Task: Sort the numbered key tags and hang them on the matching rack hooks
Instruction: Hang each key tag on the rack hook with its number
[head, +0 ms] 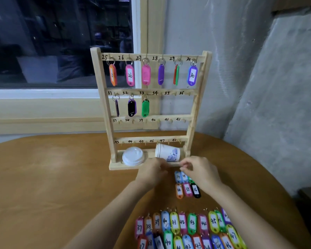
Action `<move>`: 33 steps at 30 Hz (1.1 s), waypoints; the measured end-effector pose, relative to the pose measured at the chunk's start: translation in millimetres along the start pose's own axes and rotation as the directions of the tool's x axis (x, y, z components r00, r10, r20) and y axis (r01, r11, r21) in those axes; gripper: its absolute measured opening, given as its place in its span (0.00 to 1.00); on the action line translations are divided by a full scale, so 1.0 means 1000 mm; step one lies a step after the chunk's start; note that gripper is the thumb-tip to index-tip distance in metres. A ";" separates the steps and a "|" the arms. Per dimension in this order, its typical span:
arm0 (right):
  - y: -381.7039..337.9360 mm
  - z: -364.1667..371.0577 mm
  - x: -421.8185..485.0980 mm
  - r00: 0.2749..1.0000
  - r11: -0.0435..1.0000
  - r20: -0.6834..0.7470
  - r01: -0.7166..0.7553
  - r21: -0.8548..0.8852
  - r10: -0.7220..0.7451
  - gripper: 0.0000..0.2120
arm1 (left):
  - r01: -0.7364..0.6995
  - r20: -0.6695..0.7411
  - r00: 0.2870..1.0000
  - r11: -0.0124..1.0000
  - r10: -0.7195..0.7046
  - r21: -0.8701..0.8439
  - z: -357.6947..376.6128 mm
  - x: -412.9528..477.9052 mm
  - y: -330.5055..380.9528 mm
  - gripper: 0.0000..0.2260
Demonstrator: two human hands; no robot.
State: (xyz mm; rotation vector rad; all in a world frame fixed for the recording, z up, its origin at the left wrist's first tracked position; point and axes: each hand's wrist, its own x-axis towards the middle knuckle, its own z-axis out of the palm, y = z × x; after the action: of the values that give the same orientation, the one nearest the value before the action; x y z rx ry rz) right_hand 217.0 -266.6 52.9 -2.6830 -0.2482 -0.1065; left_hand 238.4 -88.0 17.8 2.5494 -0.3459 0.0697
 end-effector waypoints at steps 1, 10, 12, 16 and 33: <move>0.004 0.002 -0.001 1.000 1.000 0.018 -0.008 -0.002 0.008 0.08 | -0.018 0.032 0.999 1.000 0.017 0.017 0.006 0.002 0.000 0.11; 0.021 0.014 -0.006 0.992 0.999 0.121 -0.027 -0.043 0.032 0.10 | -0.140 0.059 0.989 0.984 0.134 0.108 0.034 0.017 0.002 0.10; 0.022 0.017 -0.008 0.989 0.998 0.147 0.003 -0.062 0.006 0.12 | -0.143 0.033 0.990 0.983 0.141 0.114 0.035 0.018 0.002 0.08; 0.018 0.021 -0.011 0.985 0.994 0.168 0.046 -0.094 -0.030 0.14 | -0.135 -0.011 0.990 0.984 0.138 0.120 0.035 0.019 0.001 0.07; 0.020 0.023 -0.013 1.000 1.000 0.022 -0.005 0.007 0.005 0.04 | -0.100 -0.023 0.995 0.994 0.101 0.053 0.033 0.018 -0.001 0.05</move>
State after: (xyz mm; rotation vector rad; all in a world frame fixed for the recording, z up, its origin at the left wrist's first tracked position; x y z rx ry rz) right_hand 208.7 -276.3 22.8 -2.6785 -0.2481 -0.0747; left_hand 255.4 -108.8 -8.0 2.5783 -0.4686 0.1506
